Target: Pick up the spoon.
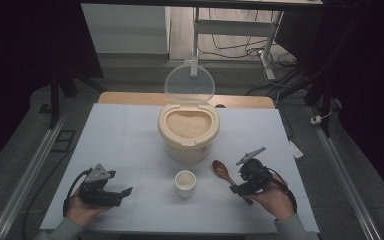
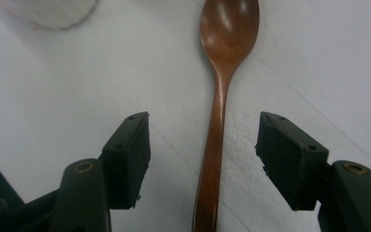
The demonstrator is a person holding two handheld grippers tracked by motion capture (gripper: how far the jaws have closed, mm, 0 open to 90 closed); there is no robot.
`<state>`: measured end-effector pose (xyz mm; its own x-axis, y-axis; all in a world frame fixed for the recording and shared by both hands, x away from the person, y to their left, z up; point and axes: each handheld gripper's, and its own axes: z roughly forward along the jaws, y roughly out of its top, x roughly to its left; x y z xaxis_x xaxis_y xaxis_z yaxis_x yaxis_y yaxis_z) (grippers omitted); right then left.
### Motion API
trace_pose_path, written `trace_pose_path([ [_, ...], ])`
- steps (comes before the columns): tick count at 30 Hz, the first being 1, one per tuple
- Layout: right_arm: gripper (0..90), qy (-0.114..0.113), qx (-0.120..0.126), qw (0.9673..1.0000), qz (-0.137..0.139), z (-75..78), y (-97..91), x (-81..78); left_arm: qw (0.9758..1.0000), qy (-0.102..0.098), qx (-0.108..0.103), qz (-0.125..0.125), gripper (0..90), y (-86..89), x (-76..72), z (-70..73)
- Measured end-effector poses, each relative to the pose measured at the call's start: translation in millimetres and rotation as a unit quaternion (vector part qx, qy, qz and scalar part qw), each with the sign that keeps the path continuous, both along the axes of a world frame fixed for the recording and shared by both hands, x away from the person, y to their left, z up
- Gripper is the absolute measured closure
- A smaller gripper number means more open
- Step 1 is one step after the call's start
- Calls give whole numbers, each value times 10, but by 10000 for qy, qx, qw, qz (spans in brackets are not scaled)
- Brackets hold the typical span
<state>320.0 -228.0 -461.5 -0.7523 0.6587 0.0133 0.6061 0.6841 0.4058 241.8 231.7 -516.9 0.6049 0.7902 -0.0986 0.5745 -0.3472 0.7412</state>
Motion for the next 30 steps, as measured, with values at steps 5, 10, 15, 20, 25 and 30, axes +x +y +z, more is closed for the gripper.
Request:
trace_pose_path([
  [5, 399, 130, -87, 9998, -88, -65, 2, 26, 10000, 9, 13, -7, 117, 1, -3, -7],
  [10, 422, 215, -254, 9994, -106, -152, 21, 56, 10000, 26, 45, -27, 117, -4, 1, -17],
  [15, 454, 306, -420, 9985, -161, -235, 34, 79, 10000, 28, 59, -35, 117, -5, 0, -20],
  [20, 519, 368, -577, 9974, -219, -277, 27, 92, 10000, 31, 63, -38, 117, 0, 1, -23],
  [25, 591, 490, -702, 9961, -196, -307, 40, 92, 10000, 34, 77, -40, 117, -2, 1, -25],
  [30, 675, 407, -908, 9947, -268, -310, 89, 86, 10000, 34, 78, -43, 117, -5, 1, -27],
])
